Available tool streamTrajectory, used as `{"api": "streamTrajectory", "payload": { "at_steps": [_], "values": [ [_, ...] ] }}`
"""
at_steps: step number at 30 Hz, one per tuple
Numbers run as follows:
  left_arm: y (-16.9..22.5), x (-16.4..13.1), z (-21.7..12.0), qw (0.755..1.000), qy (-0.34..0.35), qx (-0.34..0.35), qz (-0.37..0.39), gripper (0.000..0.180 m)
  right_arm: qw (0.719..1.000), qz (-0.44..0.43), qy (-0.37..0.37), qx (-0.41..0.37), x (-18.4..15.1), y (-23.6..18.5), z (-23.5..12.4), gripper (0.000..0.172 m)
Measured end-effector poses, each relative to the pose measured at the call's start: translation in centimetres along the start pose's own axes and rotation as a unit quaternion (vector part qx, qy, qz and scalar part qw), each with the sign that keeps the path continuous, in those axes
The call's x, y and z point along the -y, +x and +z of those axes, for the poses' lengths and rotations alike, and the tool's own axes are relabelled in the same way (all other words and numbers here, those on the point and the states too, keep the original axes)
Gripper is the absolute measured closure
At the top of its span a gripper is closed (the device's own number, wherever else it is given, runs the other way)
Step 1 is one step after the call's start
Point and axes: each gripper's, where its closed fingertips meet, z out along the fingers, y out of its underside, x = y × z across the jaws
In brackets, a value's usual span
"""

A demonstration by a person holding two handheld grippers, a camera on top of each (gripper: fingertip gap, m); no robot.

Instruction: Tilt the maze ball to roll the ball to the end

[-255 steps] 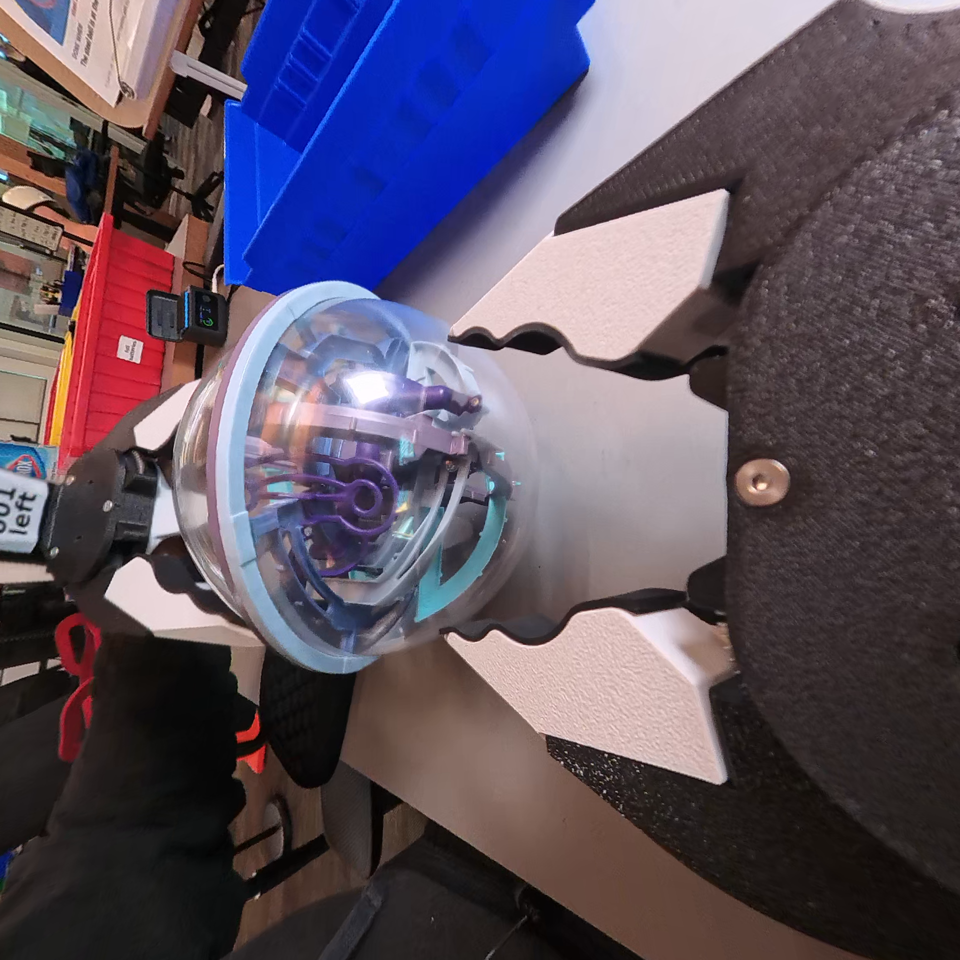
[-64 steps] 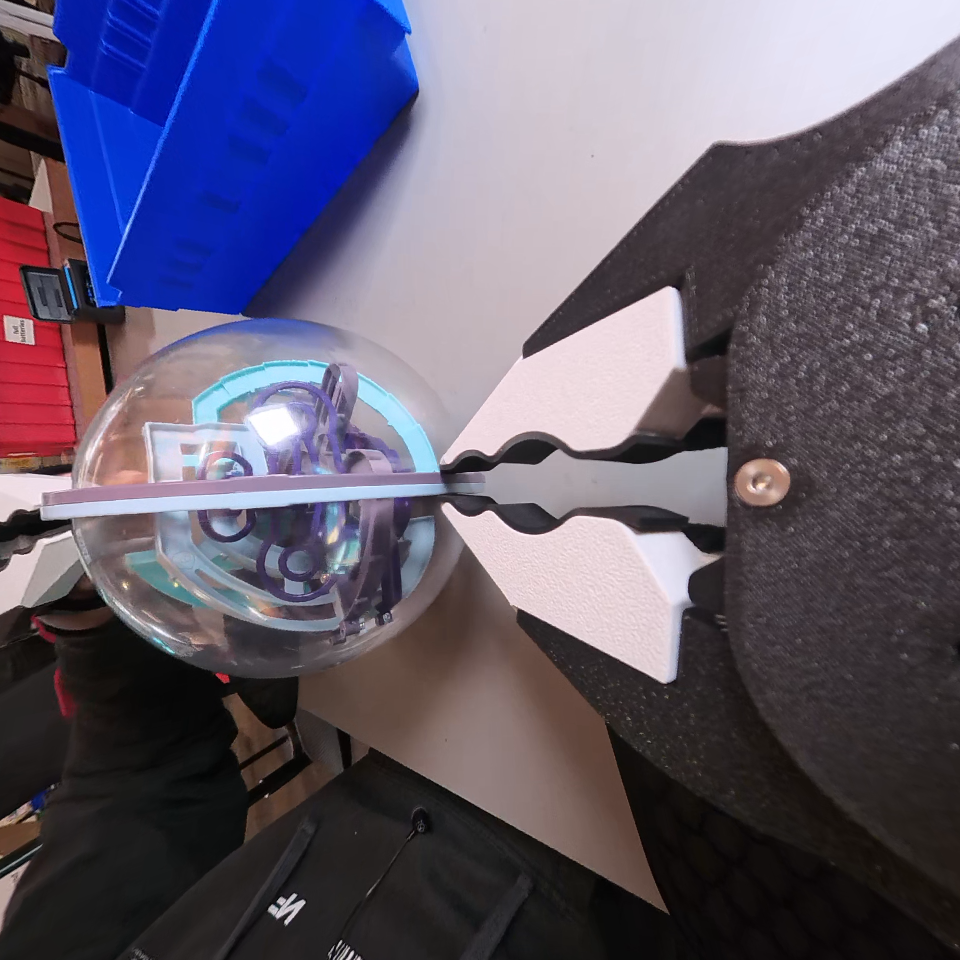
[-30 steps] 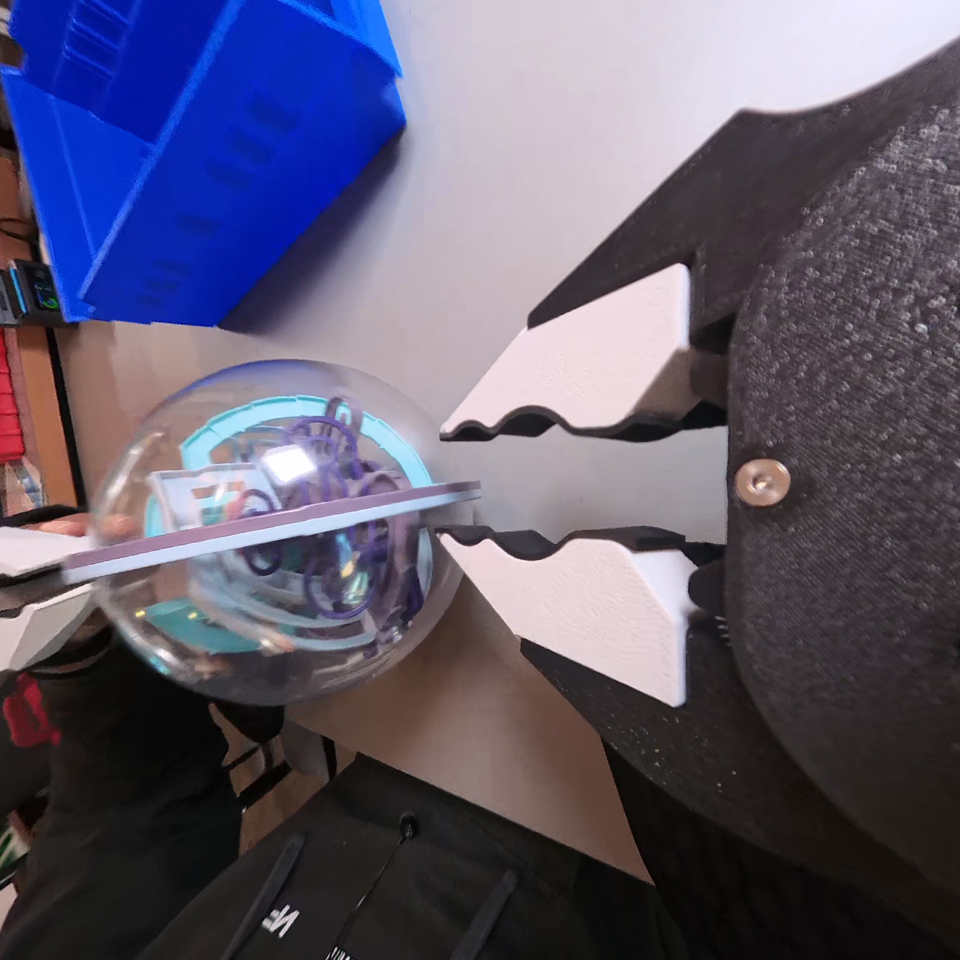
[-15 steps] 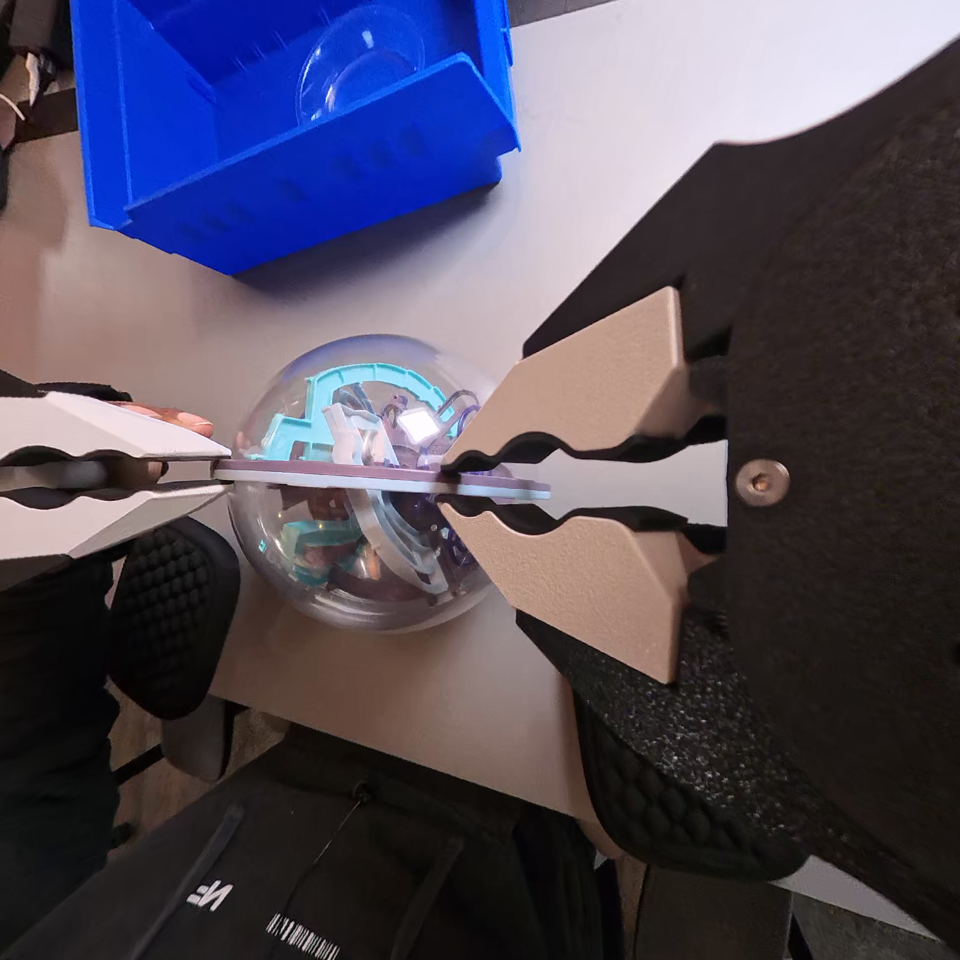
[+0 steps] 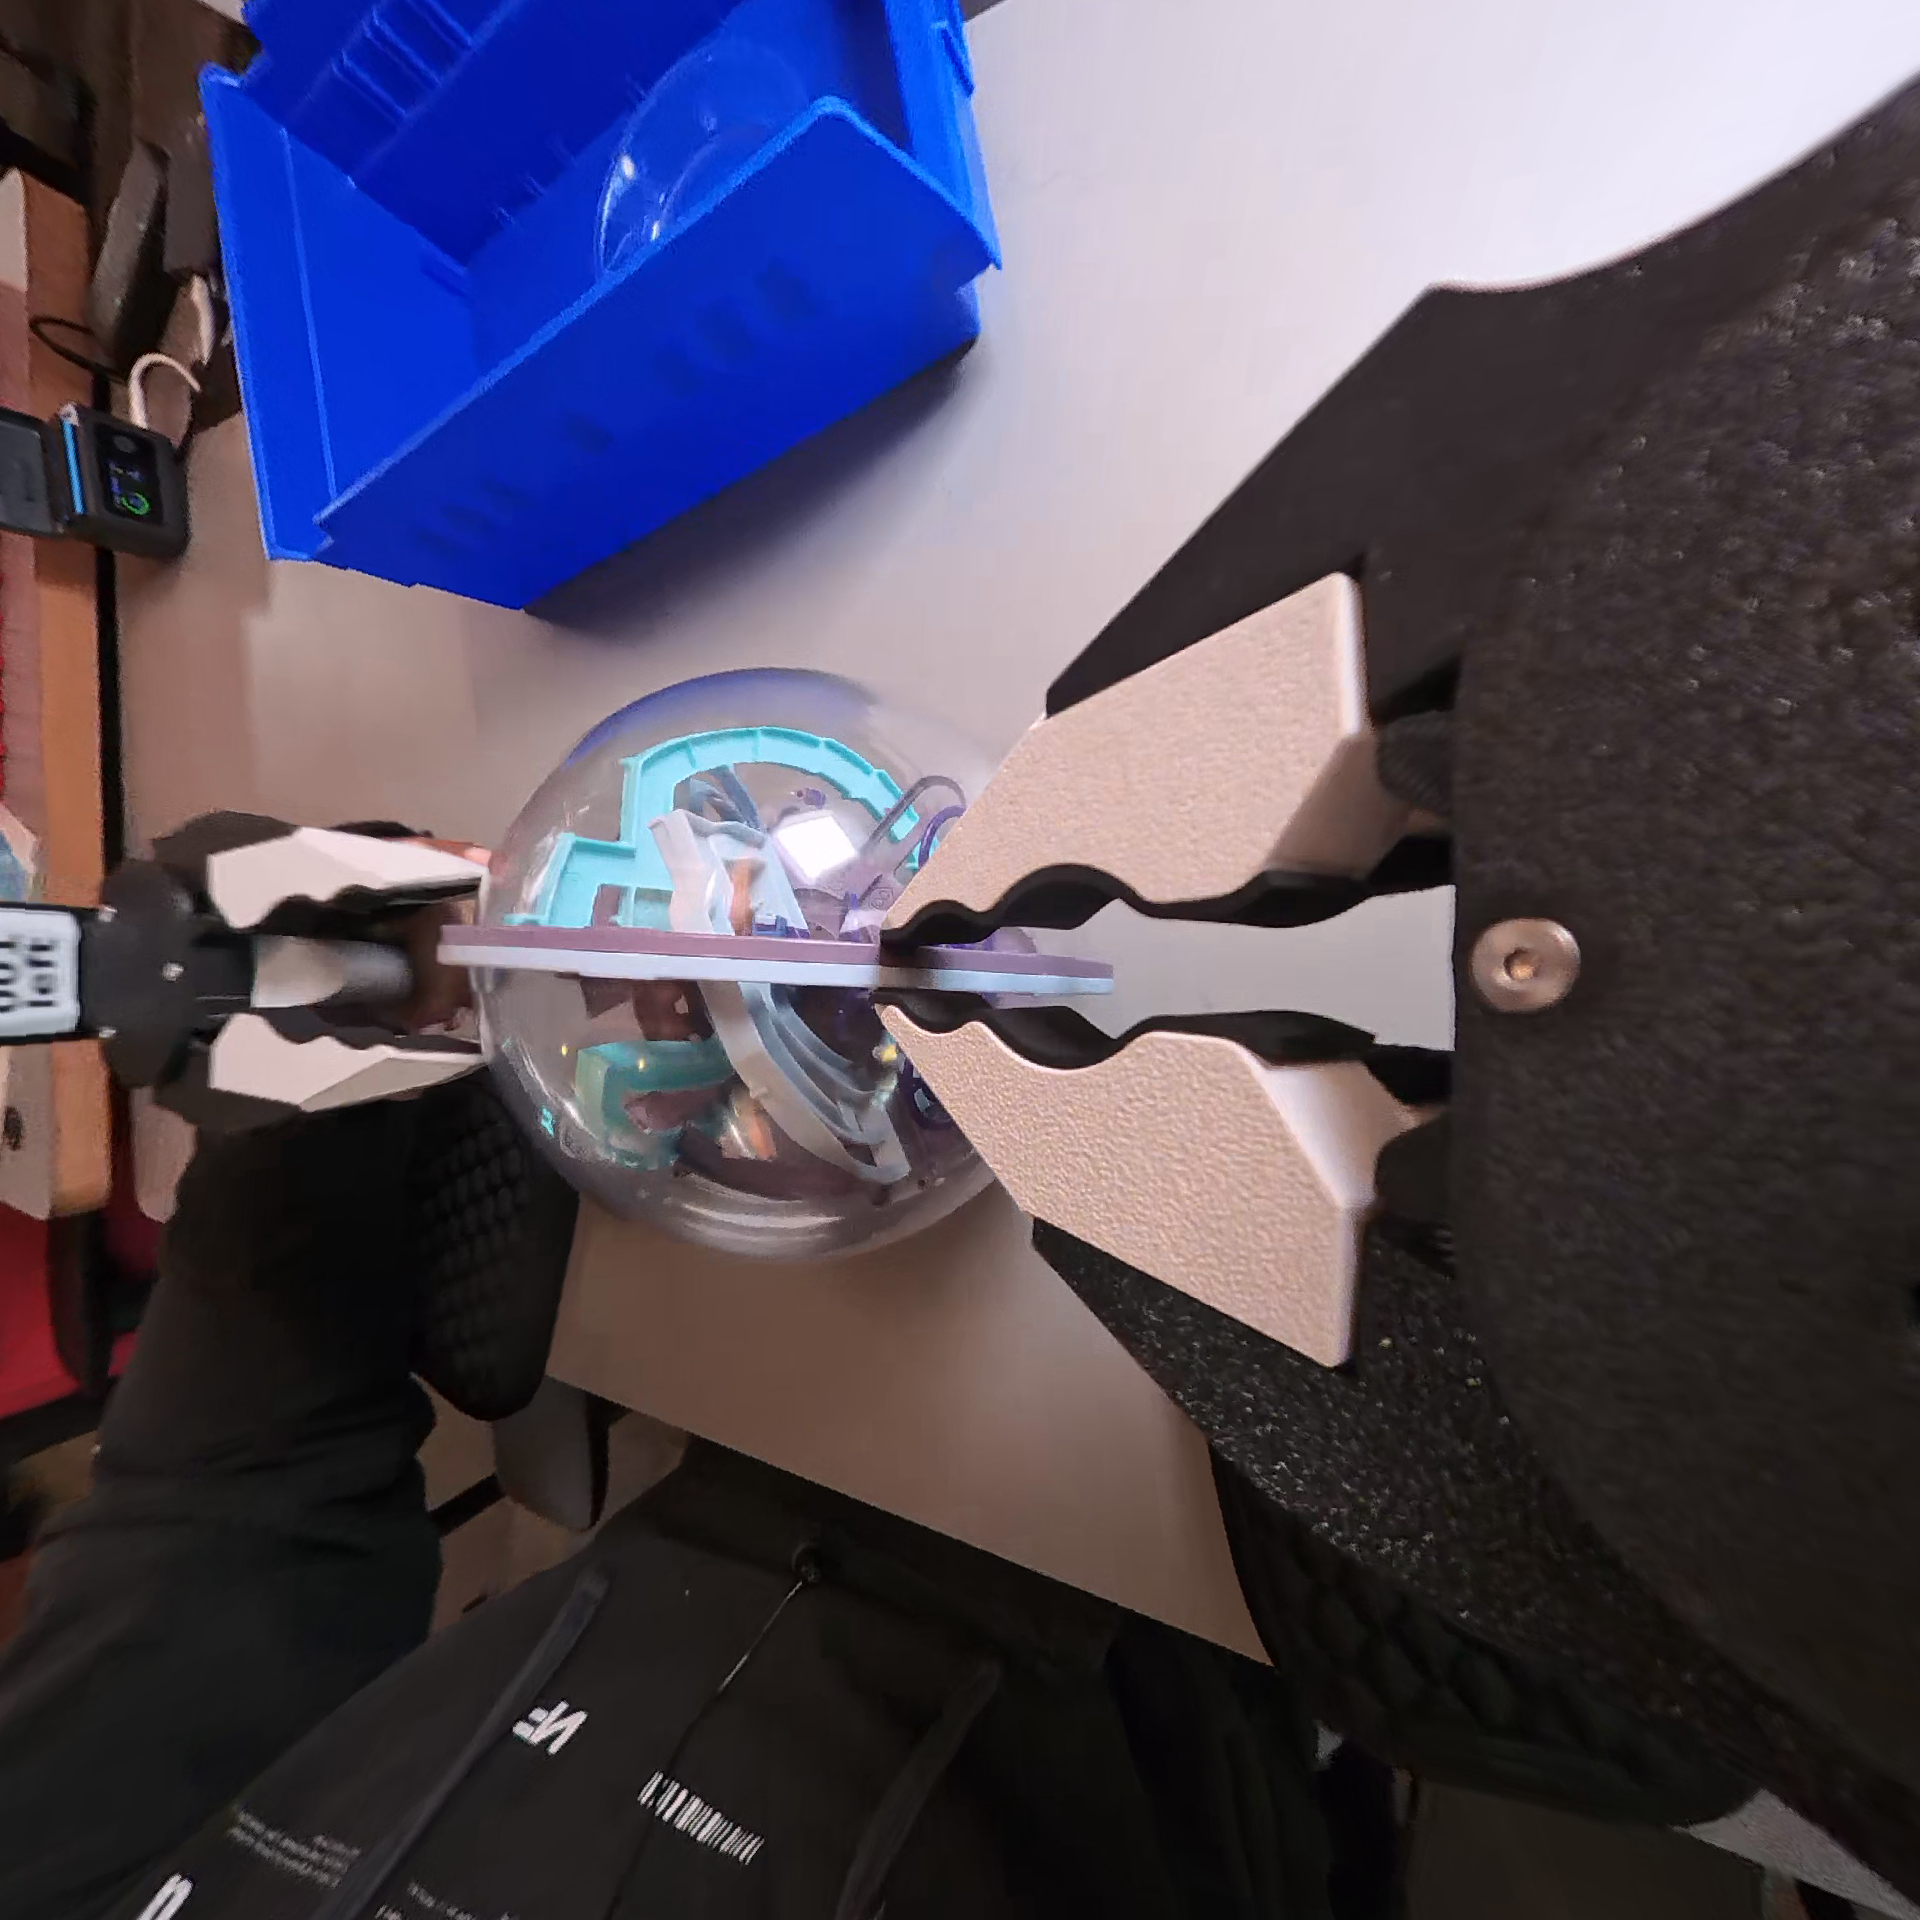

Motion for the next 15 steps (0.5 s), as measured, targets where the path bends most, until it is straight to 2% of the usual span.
{"api": "streamTrajectory", "payload": {
  "at_steps": [4,7,13,15],
  "values": [
    [-0.7,-2.3,0.9,0.999,-0.032,0.015,-0.001,0.144,0.999,0.011,0.03,-0.007,-1.0,0.1,-0.4,0.166],
    [-0.9,-2.1,1.3,1.0,-0.019,0.001,-0.012,0.158,0.999,0.021,0.045,-0.018,-1.6,0.5,-0.8,0.167],
    [-0.9,-2.4,1.6,1.0,-0.013,-0.012,-0.009,0.16,0.997,0.03,0.071,-0.025,-1.9,0.3,-1.0,0.166],
    [-0.9,-2.2,1.6,1.0,-0.017,-0.007,0.004,0.175,0.996,0.035,0.083,-0.027,-2.1,0.4,-1.1,0.166]
  ]
}}
